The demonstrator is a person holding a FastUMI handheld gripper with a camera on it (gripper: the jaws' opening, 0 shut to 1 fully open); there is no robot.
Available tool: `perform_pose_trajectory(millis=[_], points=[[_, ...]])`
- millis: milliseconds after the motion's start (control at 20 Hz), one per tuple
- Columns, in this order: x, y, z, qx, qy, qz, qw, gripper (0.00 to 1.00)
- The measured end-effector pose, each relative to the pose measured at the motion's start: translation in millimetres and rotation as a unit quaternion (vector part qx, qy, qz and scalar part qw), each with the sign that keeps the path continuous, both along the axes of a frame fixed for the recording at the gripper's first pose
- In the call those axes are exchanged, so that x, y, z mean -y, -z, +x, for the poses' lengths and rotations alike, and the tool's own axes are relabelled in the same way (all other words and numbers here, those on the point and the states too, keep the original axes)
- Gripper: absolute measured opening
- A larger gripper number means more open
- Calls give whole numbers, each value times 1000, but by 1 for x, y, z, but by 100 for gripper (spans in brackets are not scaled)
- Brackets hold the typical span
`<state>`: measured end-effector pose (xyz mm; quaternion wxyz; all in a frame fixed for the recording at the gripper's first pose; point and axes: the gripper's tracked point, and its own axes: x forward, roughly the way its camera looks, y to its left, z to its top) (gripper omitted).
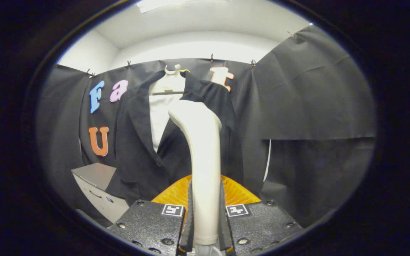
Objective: Iron the clothes twice with a garment steamer, once on the left side and once on the right side.
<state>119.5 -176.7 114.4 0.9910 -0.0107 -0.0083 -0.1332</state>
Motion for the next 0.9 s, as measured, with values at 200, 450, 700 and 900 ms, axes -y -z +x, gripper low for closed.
perform_pose_trajectory(millis=[200, 450, 700, 900], points=[[12, -42, 29, 42, -3, -22, 999, 30], [28, -85, 58, 78, -15, -36, 996, 30], [45, -104, 90, 89, -14, -50, 995, 30], [51, -100, 103, 80, -14, -53, 995, 30]])
